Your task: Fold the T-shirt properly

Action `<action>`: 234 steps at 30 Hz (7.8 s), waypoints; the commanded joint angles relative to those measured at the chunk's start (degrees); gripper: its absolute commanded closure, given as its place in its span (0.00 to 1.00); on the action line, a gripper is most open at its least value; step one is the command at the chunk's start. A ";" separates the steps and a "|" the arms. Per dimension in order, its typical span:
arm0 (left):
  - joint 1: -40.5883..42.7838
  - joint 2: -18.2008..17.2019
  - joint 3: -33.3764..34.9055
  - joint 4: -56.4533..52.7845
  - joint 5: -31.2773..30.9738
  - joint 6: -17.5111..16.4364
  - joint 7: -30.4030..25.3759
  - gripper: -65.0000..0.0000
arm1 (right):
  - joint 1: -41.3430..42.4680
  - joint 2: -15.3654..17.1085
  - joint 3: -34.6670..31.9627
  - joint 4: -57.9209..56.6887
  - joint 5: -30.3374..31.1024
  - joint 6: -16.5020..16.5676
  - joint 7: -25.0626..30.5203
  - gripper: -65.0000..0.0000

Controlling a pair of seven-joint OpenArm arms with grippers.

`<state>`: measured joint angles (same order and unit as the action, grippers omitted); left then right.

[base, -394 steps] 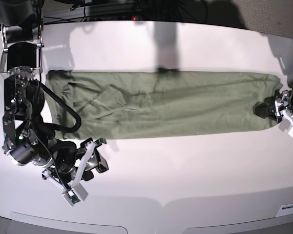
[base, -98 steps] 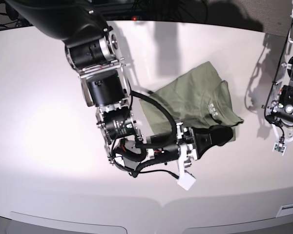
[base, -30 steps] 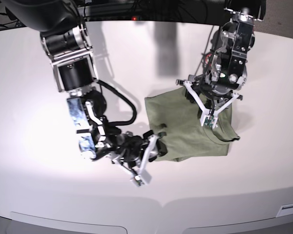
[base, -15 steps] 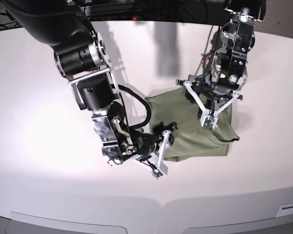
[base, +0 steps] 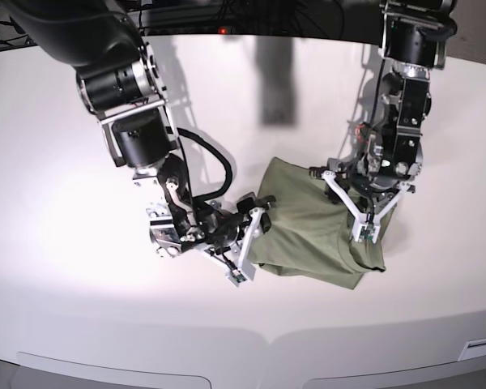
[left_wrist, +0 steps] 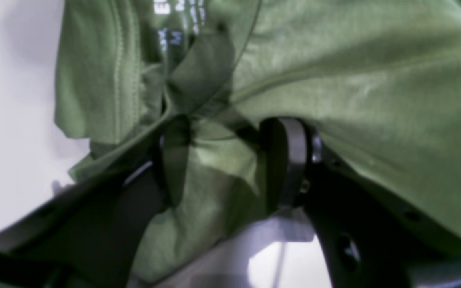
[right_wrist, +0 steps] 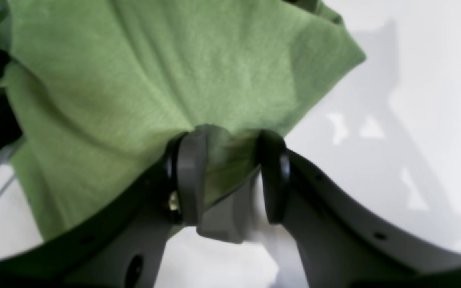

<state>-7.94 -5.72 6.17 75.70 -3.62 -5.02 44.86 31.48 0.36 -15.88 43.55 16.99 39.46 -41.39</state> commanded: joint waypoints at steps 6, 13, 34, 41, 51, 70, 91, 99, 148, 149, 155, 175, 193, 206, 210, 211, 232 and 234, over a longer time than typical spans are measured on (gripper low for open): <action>-2.47 -0.79 -0.15 -0.85 3.06 -0.09 0.37 0.51 | -4.11 3.69 -8.44 5.01 3.21 0.54 -2.91 0.65; -2.84 -2.19 -0.13 -0.83 6.19 -6.27 0.42 0.51 | -13.27 9.79 -12.70 19.37 12.39 0.54 -9.27 0.65; -7.30 -4.02 -0.15 11.15 6.21 -6.16 1.88 0.51 | -17.05 11.23 -12.59 46.38 9.49 -3.91 -0.31 0.65; -7.21 -4.00 -0.15 15.37 0.00 -6.16 9.60 0.51 | -8.59 2.78 -12.59 27.15 -2.82 -9.05 6.21 0.65; -4.85 -3.93 -0.13 15.47 -13.97 -6.51 16.37 0.51 | -6.25 -0.35 -12.59 16.22 -6.05 -8.74 1.46 0.65; 0.66 -3.98 -0.13 15.47 -13.38 -6.62 10.58 0.51 | -5.09 1.79 -0.44 24.76 -4.55 -7.43 -0.42 0.65; 2.54 -4.00 -0.13 15.47 -8.35 -6.62 10.80 0.51 | -17.73 13.62 -14.12 28.52 0.42 -3.80 -2.08 0.65; 1.88 -4.00 -0.13 15.47 -4.24 -6.62 10.58 0.51 | -23.91 14.93 -14.14 33.90 0.35 -3.67 -2.12 0.65; 45.22 -28.74 -18.34 54.88 -6.95 3.13 10.82 0.51 | -68.17 15.65 52.54 89.26 25.92 0.42 -26.88 0.65; 47.17 -28.74 -19.41 54.90 -6.95 3.13 10.82 0.51 | -70.20 15.65 54.07 89.74 27.36 0.44 -28.13 0.65; 58.03 -28.41 -22.25 55.93 -6.91 3.10 7.93 0.51 | -81.11 13.70 61.22 90.82 32.85 0.54 -31.45 0.65; 72.13 -19.67 -21.68 25.94 -15.08 -22.08 -10.80 0.51 | -95.41 8.52 61.59 64.06 26.67 0.54 -19.04 0.65; 41.86 -13.94 -8.24 -39.67 4.26 -22.01 -52.09 0.51 | -66.49 26.03 38.23 6.03 7.06 -0.52 -4.96 0.65; 37.07 -6.40 -7.85 -47.91 3.23 -15.17 -48.98 0.51 | -52.87 22.64 0.37 -7.08 -4.63 -15.04 16.68 0.65; 37.13 -5.03 -7.85 -47.71 4.00 -14.25 -49.70 0.51 | -51.95 22.58 -1.75 -7.08 -5.05 -17.75 24.20 0.65; 37.13 -4.92 -7.85 -47.36 5.05 -14.23 -50.07 0.51 | -51.58 22.58 -1.77 -7.08 -4.98 -18.67 26.03 0.65; 33.27 3.34 -8.00 -46.99 13.70 -0.37 -43.98 0.51 | -46.36 22.05 -2.23 -7.50 -1.53 -15.58 36.09 0.65; 31.85 4.09 -8.00 -48.28 13.70 -0.37 -43.47 0.51 | -46.07 22.03 -2.62 -7.56 -1.55 -15.61 36.24 0.65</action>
<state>22.98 -1.50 -1.83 27.38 10.09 -5.10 1.43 -14.74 21.58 -18.50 35.92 15.14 23.59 -5.61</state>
